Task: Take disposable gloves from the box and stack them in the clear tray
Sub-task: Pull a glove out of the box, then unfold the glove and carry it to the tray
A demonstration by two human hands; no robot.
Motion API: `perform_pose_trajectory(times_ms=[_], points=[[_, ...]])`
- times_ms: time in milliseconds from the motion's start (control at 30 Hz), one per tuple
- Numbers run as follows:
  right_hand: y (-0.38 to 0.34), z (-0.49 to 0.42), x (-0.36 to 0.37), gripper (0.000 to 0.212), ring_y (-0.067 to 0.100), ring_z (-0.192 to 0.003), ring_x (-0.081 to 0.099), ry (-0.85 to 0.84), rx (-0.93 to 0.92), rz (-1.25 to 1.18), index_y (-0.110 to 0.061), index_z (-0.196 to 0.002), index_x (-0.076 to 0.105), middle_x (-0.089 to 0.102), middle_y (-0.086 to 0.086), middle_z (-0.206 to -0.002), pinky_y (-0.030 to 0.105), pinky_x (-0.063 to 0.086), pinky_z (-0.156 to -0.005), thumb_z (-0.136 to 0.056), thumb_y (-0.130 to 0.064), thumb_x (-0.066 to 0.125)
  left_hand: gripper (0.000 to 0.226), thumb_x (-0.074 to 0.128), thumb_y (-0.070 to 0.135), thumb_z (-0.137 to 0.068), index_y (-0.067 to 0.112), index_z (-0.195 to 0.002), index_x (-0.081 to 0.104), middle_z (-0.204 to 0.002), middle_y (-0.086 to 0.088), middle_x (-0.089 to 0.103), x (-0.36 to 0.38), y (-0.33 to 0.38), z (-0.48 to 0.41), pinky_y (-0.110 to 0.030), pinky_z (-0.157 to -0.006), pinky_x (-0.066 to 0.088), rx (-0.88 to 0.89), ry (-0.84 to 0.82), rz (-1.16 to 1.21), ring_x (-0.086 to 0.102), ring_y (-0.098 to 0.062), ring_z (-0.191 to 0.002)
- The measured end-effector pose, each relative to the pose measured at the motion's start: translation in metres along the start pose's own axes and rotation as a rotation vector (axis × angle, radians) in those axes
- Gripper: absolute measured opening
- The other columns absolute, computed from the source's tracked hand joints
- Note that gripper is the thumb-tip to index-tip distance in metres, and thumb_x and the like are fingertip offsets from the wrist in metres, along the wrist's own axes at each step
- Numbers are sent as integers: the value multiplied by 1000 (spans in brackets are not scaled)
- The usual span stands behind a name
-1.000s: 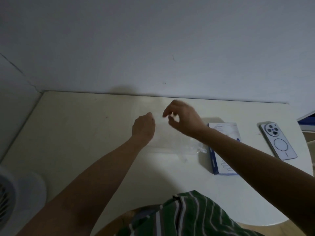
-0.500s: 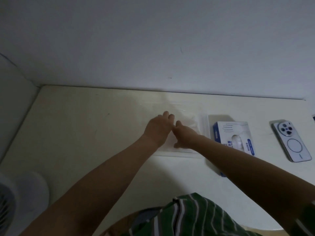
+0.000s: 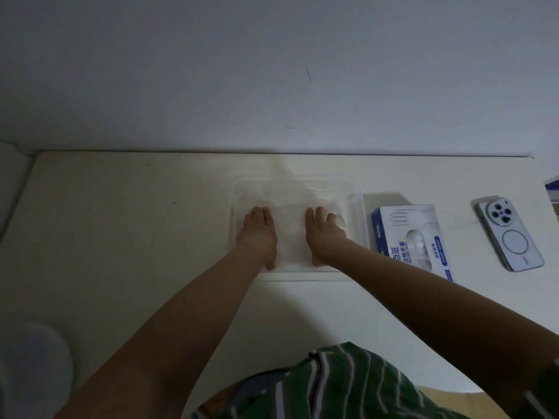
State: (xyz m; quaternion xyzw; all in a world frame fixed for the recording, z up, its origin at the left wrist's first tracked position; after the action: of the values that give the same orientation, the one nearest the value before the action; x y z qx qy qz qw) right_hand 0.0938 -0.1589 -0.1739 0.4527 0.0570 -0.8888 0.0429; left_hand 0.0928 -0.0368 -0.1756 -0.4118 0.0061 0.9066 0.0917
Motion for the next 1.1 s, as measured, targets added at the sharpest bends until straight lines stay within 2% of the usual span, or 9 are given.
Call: perform_pose_trajectory(times_ms=[167,300,400,533,633,767,833,933,1100], points=[[-4,11,-9,110,39,-137,29,-48,-52,-33,0,-151,5,17,22,-150,43,40,-105,-77,-26,81,127,83,33,-70,-5,-149,-8,-153,-24,3,-5,-3,8,-41,-107,35,-17,15,82,20,-39,-139],[-18,39,-66,52,22,-106,60,136,-343,-209,-12,-135,51,52,10,-130,36,50,-96,-88,-27,69,73,73,33,-80,6,-135,34,-132,-15,39,-55,-6,21,-37,-81,47,-107,274,295,54,-31,-112],[0,73,-117,21,11,-81,65,287,-492,-480,-14,-112,69,69,0,-101,25,53,-82,-92,-16,63,35,66,29,-85,13,-113,53,-111,-8,58,-111,15,45,-33,-68,43,-71,587,404,62,-28,-95],[88,92,-140,15,14,-74,64,521,-283,-660,-10,-98,73,70,-1,-83,33,54,-77,-90,-9,60,16,60,26,-85,20,-100,58,-94,1,64,-155,78,73,-28,-65,35,111,743,483,60,-23,-85],[156,95,-104,15,19,-83,65,455,-48,-602,-12,-99,72,71,5,-93,38,54,-82,-91,-11,59,14,58,24,-85,19,-98,60,-91,0,66,-156,147,82,-31,-68,45,307,651,512,60,-23,-84],[203,104,-34,21,21,-94,63,242,92,-445,-18,-107,69,65,7,-111,34,52,-87,-89,-12,61,18,63,27,-87,14,-100,64,-95,-4,67,-113,227,72,-27,-71,44,487,276,448,64,-25,-93],[208,108,-14,27,25,-97,61,230,98,-392,-19,-116,65,55,8,-117,35,51,-88,-89,-17,61,34,63,33,-88,13,-114,59,-105,-5,65,-91,242,61,-26,-72,41,464,188,403,62,-26,-96],[210,110,-12,34,28,-91,61,340,101,-354,-21,-123,62,52,6,-111,31,47,-74,-90,-30,61,54,62,32,-89,9,-133,40,-120,-11,60,-63,243,42,-30,-77,40,368,131,383,59,-30,-105],[203,104,-10,26,21,-70,53,394,65,-197,-13,-103,71,54,4,-95,26,35,-61,-90,-33,62,68,77,32,-78,9,-128,35,-118,-10,57,-47,242,31,-31,-77,41,293,123,511,58,-29,-102]])
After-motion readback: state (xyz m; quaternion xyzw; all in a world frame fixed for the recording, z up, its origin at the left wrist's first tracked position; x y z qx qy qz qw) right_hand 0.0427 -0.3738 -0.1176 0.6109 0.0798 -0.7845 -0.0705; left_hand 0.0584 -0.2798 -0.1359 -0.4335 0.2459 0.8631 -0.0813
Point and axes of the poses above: each hand's wrist, its own z-axis away from the middle knuckle, its own x-axis out of the palm, y = z × x, the point moved 10 cm from there along -z, towards the middle knuckle
